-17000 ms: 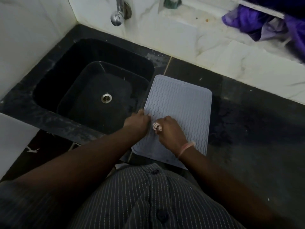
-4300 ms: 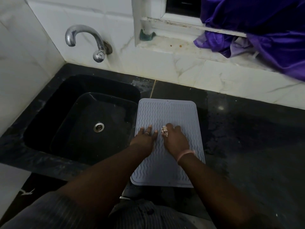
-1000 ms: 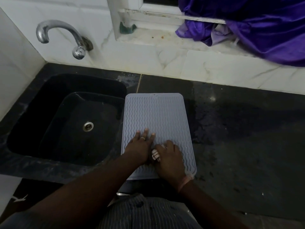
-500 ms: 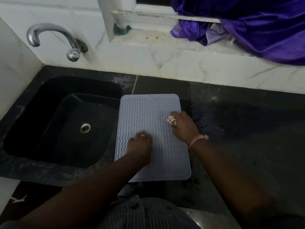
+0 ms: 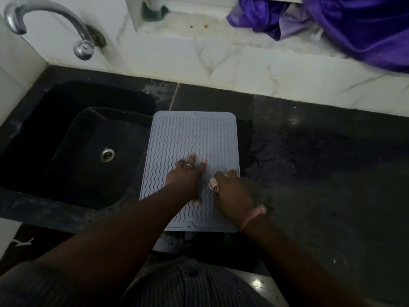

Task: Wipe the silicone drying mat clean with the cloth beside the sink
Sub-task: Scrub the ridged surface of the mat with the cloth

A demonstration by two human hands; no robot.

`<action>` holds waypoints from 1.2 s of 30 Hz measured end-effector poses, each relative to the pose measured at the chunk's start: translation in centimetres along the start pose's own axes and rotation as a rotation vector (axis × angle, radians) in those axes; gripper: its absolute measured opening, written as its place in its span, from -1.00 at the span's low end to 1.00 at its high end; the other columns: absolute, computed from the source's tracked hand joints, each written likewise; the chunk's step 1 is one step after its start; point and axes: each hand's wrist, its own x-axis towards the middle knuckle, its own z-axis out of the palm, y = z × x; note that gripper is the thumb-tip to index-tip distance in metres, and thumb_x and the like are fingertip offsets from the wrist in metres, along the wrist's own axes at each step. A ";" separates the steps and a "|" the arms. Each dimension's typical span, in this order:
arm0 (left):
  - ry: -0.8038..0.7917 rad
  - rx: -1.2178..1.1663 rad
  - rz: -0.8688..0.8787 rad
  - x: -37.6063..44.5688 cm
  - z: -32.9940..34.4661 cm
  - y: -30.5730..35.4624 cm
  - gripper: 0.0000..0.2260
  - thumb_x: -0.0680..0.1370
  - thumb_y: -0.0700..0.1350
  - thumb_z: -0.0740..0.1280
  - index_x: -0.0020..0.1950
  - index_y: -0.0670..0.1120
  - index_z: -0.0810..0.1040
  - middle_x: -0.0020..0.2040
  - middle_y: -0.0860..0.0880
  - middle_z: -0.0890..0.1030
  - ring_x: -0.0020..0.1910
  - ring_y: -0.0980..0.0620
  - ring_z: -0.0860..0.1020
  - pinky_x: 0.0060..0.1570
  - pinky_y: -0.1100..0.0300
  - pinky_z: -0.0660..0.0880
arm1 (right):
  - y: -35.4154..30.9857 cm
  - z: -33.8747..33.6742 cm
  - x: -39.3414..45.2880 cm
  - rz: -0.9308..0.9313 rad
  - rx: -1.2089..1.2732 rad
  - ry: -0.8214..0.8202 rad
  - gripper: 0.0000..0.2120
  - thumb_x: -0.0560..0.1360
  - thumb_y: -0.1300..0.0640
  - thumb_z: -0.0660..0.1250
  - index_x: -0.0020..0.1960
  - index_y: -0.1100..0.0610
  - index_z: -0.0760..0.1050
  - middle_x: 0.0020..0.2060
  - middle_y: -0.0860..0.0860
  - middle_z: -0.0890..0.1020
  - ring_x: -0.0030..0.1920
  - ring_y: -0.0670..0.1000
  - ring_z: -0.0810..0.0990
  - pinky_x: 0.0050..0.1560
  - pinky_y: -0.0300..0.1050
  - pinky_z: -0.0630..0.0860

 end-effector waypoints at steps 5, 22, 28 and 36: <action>-0.003 -0.009 -0.009 -0.2 0.0 0.2 0.19 0.36 0.10 0.62 0.66 0.14 -0.24 0.67 -0.06 -0.26 0.64 -0.22 -0.16 0.48 -0.27 0.23 | -0.8 0.7 -6.9 0.022 0.020 -0.162 -0.51 0.55 0.00 0.22 0.46 0.04 0.30 0.34 0.14 0.39 0.18 0.18 0.57 0.04 -0.04 0.51; -0.013 0.002 0.037 0.2 0.3 -0.6 0.22 0.34 0.16 0.62 0.65 0.15 -0.27 0.66 -0.06 -0.30 0.63 -0.24 -0.17 0.44 -0.29 0.26 | 0.9 0.0 1.3 0.139 0.024 0.062 -0.66 0.48 0.12 0.37 0.24 0.13 0.49 0.11 0.20 0.48 -0.05 0.23 0.58 -0.03 0.05 0.59; -0.029 -0.007 0.043 0.8 0.8 -0.6 0.26 0.31 0.19 0.63 0.65 0.14 -0.28 0.65 -0.05 -0.32 0.63 -0.24 -0.17 0.43 -0.31 0.28 | -1.4 1.6 -6.3 0.246 0.108 -0.013 -0.77 0.43 0.09 0.31 0.08 0.07 0.45 0.04 0.15 0.53 -0.08 0.18 0.59 -0.20 -0.12 0.44; -0.028 0.025 0.032 0.6 1.1 -0.2 0.23 0.36 0.18 0.60 0.65 0.07 -0.30 0.64 -0.13 -0.34 0.62 -0.29 -0.18 0.48 -0.34 0.19 | -2.3 0.8 -8.2 0.314 -0.001 -0.152 -0.80 0.57 0.01 0.29 0.09 0.11 0.54 0.05 0.12 0.64 0.02 0.14 0.63 -0.14 -0.15 0.36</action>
